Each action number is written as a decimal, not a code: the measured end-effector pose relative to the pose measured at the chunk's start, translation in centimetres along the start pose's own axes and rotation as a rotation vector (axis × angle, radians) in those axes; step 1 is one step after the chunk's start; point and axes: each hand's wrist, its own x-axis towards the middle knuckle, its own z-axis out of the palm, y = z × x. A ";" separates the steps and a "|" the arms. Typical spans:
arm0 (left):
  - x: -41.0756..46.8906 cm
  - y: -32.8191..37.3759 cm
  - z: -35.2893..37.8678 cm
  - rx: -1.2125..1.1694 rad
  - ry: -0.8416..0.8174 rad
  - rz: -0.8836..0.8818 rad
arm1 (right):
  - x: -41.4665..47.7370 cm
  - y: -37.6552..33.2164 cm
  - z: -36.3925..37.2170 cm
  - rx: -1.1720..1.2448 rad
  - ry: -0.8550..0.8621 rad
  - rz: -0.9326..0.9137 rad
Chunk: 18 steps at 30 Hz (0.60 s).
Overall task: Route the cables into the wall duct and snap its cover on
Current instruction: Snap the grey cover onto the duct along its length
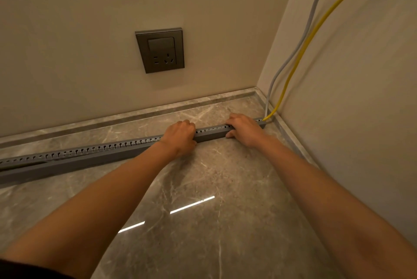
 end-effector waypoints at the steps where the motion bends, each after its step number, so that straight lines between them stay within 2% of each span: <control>1: 0.1 0.2 0.0 0.015 0.002 -0.002 | 0.0 -0.2 0.2 -0.025 0.005 -0.007; 6: 0.3 0.8 0.0 0.046 0.004 -0.013 | 0.0 -0.4 0.4 -0.068 0.024 -0.001; 12: -0.3 -0.5 0.0 -0.074 0.002 -0.032 | 0.2 -1.9 0.2 -0.160 0.016 0.058; 18: -2.5 -3.8 0.1 -0.127 0.002 -0.114 | 0.3 -6.0 1.2 0.011 0.020 0.032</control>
